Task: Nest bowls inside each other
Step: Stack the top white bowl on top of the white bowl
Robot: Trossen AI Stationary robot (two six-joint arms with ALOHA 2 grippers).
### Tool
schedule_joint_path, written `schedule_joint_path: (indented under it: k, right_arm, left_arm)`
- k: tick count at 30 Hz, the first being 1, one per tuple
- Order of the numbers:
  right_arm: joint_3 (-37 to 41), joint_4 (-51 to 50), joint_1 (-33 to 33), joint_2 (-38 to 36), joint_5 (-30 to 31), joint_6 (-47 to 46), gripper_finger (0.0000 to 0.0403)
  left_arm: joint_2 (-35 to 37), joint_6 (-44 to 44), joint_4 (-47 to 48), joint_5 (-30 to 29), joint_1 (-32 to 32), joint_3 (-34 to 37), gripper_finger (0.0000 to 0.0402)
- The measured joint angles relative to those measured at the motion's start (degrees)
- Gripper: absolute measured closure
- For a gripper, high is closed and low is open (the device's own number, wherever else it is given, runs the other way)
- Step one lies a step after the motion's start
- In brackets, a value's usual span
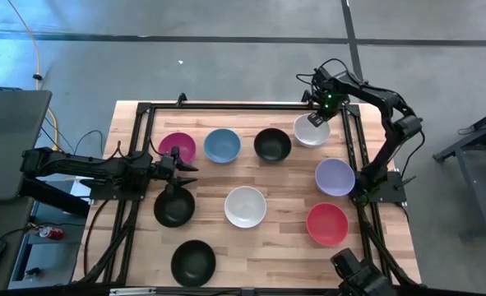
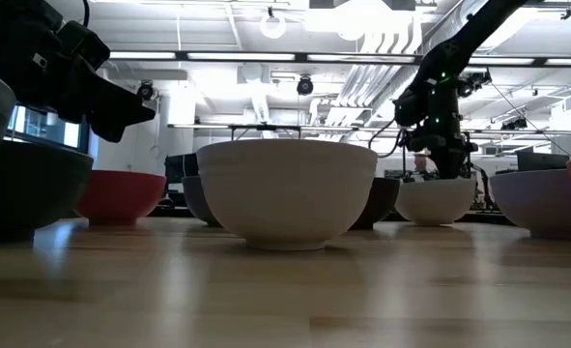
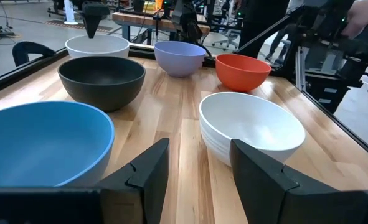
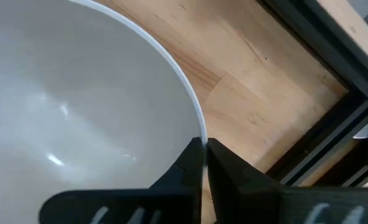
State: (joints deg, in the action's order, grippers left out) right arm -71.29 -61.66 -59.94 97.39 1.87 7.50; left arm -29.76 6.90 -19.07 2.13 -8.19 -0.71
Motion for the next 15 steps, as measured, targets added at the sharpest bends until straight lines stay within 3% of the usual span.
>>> schedule_joint_path:
  k: [15]
  right_arm:
    - [-3.7,-4.4,0.8,-9.8,-7.1,-4.0,0.0403]
  left_arm:
    - [0.0,0.5,-0.1,-1.3,0.0,0.0,0.0243]
